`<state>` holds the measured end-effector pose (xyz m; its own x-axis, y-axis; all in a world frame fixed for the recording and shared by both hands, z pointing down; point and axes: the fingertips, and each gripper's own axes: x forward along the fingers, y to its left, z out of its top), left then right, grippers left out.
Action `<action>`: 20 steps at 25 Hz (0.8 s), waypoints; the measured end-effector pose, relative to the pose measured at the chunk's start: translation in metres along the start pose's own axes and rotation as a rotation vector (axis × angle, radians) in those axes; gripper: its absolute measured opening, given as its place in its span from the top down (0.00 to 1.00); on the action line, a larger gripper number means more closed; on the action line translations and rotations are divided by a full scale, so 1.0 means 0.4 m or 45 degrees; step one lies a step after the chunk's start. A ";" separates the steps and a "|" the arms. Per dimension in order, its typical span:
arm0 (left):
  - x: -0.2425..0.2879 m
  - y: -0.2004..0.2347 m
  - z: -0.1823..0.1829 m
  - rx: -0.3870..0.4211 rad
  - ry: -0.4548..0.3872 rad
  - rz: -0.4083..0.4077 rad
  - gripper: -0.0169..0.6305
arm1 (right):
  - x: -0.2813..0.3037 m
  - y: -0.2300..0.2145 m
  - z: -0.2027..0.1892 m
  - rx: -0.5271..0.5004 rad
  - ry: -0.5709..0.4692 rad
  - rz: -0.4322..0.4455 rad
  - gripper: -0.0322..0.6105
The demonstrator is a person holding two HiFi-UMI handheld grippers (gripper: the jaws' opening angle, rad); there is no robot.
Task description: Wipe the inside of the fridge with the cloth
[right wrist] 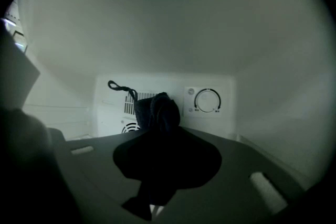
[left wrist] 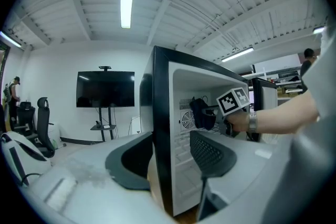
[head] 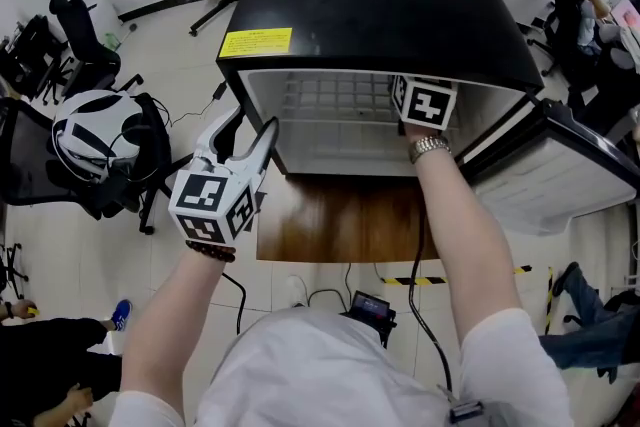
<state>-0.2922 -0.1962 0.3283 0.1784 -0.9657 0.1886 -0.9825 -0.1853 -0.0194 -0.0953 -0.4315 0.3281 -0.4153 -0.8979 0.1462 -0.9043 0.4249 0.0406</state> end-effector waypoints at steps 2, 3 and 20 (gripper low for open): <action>0.000 0.001 0.000 0.000 0.000 0.008 0.63 | -0.004 -0.024 -0.004 0.008 0.007 -0.024 0.83; 0.000 0.001 0.000 -0.001 0.001 0.012 0.63 | -0.006 -0.035 -0.005 0.012 0.010 -0.034 0.83; 0.004 0.000 -0.003 -0.015 0.005 0.063 0.63 | -0.033 -0.135 -0.023 0.023 0.041 -0.181 0.83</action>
<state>-0.2922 -0.1975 0.3296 0.1291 -0.9730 0.1915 -0.9907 -0.1348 -0.0171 -0.0402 -0.4415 0.3331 -0.2798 -0.9445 0.1722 -0.9555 0.2914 0.0454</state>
